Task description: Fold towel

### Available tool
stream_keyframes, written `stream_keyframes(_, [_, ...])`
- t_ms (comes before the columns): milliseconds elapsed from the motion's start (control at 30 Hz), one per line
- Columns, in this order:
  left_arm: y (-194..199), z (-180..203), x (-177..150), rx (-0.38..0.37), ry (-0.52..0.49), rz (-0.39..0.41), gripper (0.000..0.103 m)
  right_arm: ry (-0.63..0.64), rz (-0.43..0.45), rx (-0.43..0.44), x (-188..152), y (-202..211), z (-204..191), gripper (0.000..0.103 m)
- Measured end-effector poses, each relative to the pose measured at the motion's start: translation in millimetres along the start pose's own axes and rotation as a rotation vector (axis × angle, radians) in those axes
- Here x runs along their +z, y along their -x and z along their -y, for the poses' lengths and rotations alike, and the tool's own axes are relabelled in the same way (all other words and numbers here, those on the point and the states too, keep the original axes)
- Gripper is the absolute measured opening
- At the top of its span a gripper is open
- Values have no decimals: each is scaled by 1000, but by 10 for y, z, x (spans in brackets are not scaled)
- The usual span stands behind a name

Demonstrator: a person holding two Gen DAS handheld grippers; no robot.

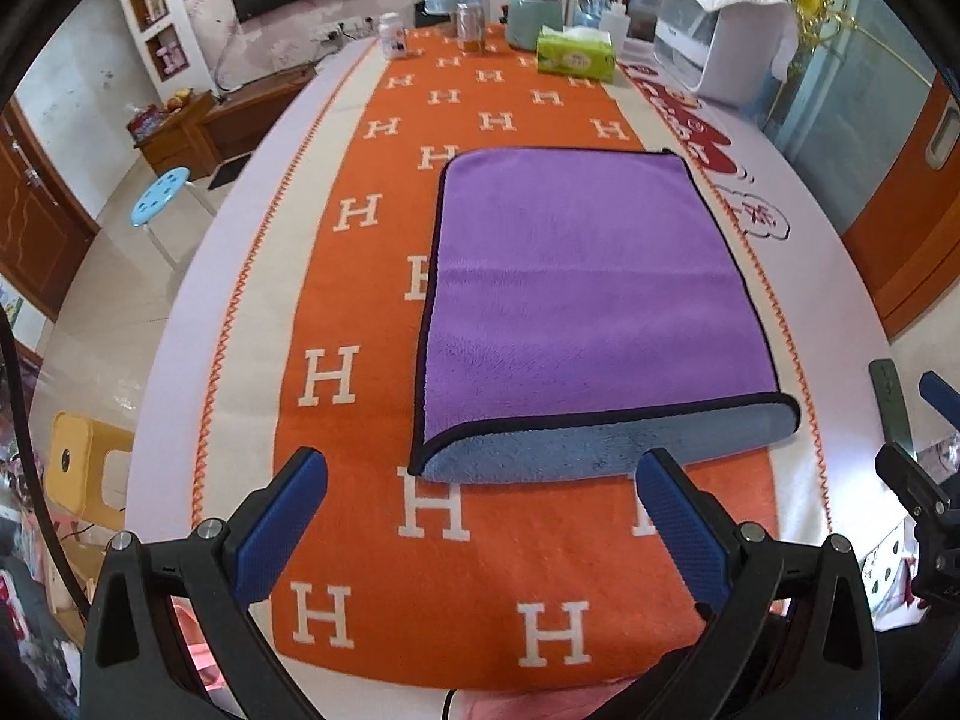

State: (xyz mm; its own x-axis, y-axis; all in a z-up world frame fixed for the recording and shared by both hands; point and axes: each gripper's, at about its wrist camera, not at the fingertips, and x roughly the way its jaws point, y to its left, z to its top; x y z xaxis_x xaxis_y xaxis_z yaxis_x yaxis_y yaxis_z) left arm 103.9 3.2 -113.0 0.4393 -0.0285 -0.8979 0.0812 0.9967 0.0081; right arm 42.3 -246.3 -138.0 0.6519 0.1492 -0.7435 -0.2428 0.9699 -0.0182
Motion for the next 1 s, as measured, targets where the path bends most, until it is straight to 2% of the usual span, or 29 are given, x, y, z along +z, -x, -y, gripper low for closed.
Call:
stream_keyframes(167, [-263,-97,65,-29,-21,-34,102,37,-32,44,-42,-237,-45,94])
stream_keyframes(367, [-540,-194,129,-77,-48,-66,102,45,-109,43,-93,-522,-38,87])
stream_keyframes(767, [-1120,-209,181,-94,-98,-196,102,15,-234,59,-188,-984,59,71])
stream_keyframes(1000, [-1275,-236,180,-113,-89,-234,96,5,-270,56,-222,-1086,89,59])
